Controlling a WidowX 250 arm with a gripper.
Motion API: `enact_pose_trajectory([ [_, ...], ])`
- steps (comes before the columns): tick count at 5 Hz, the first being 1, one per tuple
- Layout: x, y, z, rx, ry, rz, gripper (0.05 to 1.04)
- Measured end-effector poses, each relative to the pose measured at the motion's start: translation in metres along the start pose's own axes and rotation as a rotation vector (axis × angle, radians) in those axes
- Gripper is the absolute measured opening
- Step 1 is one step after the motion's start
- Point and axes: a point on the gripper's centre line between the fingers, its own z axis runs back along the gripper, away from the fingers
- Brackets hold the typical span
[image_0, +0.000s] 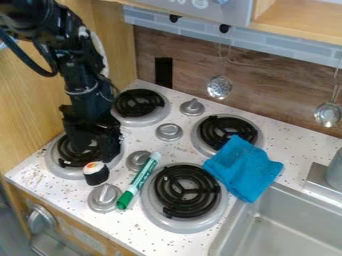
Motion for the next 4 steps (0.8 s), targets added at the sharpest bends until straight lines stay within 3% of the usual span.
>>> enact_pose_trajectory([
  [1,0.005,0.000,-0.002,-0.010,-0.034,0.086,1.001],
  [2,-0.011,0.000,-0.005,-0.029,-0.032,0.150,1.001],
  [3,-0.010,0.010,-0.004,-0.007,-0.070,0.294,1.001],
  [4,-0.008,0.019,-0.013,0.042,-0.076,0.363,1.001],
])
